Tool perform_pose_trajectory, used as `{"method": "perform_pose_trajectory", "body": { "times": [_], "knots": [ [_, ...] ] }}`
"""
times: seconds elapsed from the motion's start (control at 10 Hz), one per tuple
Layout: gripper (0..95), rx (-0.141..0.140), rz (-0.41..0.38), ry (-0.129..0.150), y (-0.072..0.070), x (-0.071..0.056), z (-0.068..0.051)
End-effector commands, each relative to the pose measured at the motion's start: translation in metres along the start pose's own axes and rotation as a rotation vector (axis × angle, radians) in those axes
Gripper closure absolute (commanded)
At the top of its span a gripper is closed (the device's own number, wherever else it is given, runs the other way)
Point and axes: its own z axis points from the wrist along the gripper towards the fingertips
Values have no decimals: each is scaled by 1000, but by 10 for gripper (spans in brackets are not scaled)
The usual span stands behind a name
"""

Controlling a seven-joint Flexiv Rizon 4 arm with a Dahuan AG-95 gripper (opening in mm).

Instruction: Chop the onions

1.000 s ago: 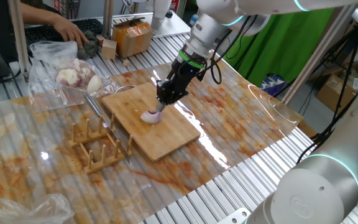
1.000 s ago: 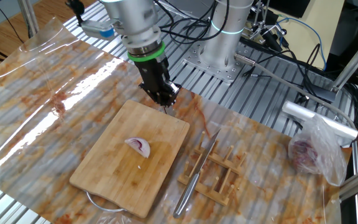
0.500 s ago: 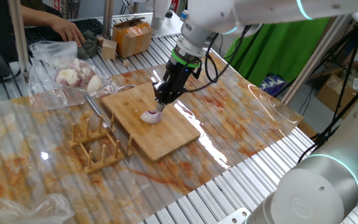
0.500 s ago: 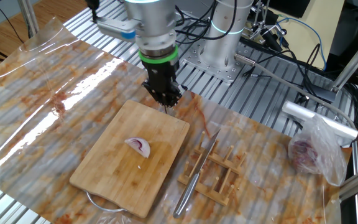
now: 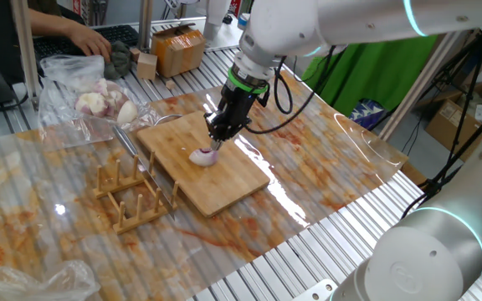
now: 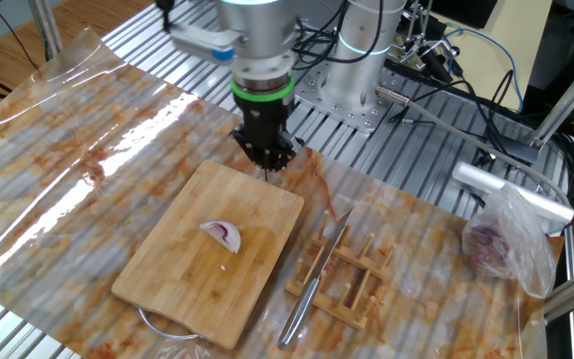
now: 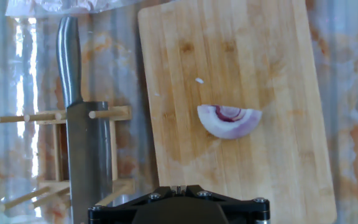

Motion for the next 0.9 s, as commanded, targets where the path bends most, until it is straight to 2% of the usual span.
{"method": "perform_pose_trajectory", "body": {
  "times": [0.1,0.6,0.9],
  "knots": [
    [950,19,72,14,0,1,2],
    [950,26,41,15,0,6,5],
    [950,28,61,16,0,6,5]
  ]
}}
